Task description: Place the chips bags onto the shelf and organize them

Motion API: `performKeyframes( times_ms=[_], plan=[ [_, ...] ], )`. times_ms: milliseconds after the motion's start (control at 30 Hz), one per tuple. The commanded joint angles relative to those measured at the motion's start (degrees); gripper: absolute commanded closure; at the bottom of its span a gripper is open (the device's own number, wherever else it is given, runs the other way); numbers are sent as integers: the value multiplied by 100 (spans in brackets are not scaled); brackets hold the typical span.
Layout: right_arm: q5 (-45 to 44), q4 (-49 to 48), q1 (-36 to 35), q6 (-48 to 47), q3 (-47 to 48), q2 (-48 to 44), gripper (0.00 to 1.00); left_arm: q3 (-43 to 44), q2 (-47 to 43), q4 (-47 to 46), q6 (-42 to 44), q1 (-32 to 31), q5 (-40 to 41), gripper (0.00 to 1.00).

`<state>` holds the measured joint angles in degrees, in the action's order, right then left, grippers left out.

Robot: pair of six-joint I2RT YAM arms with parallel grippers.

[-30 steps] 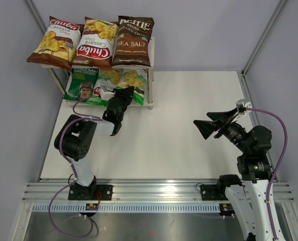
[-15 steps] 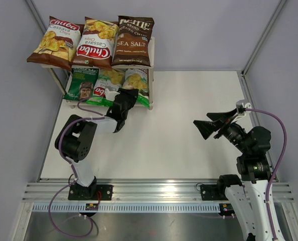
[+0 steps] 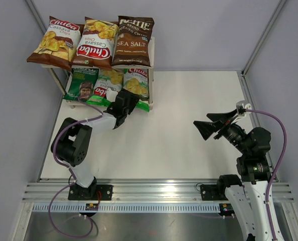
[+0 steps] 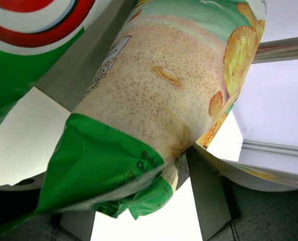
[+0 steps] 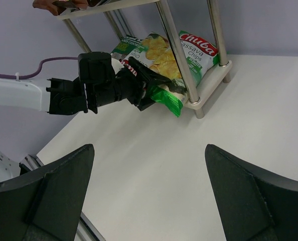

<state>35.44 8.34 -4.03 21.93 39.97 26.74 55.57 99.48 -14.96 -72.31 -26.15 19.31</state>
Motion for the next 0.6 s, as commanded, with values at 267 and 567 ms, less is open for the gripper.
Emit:
performKeyframes(
  times_ms=[267, 567],
  plan=[
    [-55, -289, -45, 57, -50, -37, 1, 683, -105, 1004, 604, 356, -454, 50],
    [-81, -271, -54, 57, -59, -37, 1, 578, -43, 714, 569, 365, -727, 57]
  ],
)
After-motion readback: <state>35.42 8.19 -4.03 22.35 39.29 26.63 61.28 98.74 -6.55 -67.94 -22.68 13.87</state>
